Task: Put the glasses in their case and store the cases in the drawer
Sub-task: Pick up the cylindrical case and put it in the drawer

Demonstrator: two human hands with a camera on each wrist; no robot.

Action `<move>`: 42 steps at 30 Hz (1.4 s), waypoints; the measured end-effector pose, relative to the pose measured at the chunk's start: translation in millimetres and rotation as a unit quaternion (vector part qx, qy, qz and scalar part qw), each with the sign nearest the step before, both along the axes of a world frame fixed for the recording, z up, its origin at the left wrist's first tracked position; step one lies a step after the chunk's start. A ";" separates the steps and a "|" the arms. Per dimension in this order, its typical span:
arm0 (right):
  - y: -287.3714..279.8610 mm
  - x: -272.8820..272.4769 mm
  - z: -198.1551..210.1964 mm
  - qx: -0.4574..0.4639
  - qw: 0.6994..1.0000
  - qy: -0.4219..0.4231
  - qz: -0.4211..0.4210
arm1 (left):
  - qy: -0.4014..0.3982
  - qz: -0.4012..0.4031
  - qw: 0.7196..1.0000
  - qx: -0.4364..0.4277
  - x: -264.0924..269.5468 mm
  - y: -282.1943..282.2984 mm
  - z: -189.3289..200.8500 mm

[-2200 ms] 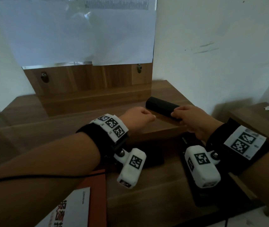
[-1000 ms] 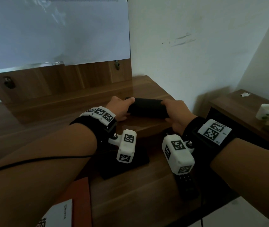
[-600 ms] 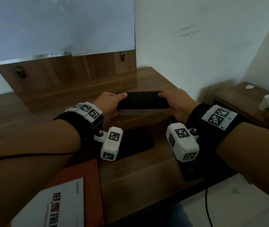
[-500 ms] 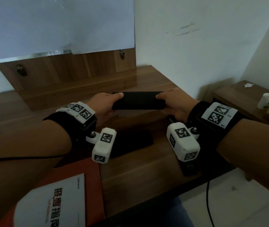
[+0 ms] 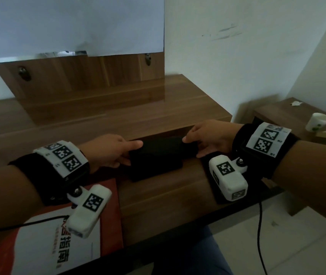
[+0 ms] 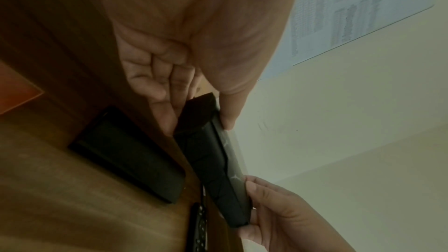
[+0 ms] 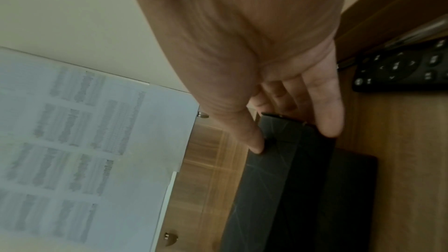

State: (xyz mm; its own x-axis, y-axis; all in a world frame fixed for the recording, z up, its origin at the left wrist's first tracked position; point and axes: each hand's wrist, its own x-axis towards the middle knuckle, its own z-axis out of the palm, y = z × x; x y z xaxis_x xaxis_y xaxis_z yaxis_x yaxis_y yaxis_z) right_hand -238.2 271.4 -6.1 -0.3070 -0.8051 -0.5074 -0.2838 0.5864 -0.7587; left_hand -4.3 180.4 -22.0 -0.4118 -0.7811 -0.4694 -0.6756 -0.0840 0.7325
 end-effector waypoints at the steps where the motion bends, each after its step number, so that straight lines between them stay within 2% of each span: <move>1: 0.5 0.4 -2.9 0.017 1.000 0.007 0.010 | -0.007 0.000 1.000 0.018 1.1 1.3 -3.4; 9: -4.2 14.8 -36.4 0.090 0.991 0.076 0.056 | -0.054 -0.011 0.995 0.086 4.7 8.4 -38.0; 16: -8.1 23.8 -52.4 0.146 0.980 0.078 0.113 | -0.088 0.003 0.988 0.124 14.7 17.0 -61.4; 36: -4.5 37.5 -65.8 0.174 0.962 0.137 0.159 | -0.116 0.004 0.985 0.126 18.3 38.1 -64.4; 40: -0.6 41.1 -62.4 0.177 0.952 0.169 0.186 | -0.100 0.003 0.989 0.111 20.2 39.6 -60.9; 42: 2.6 47.0 -56.3 0.164 0.938 0.212 0.222 | -0.092 0.005 0.991 0.101 21.8 40.7 -57.8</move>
State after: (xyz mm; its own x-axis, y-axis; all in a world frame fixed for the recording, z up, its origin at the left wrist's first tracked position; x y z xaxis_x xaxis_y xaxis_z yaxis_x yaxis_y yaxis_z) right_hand -191.3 274.1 -62.4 -0.2087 -0.7236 -0.6579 -0.7901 0.5212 -0.3226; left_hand 17.6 221.1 -79.8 -0.2973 -0.6676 -0.6826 -0.7941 -0.2241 0.5650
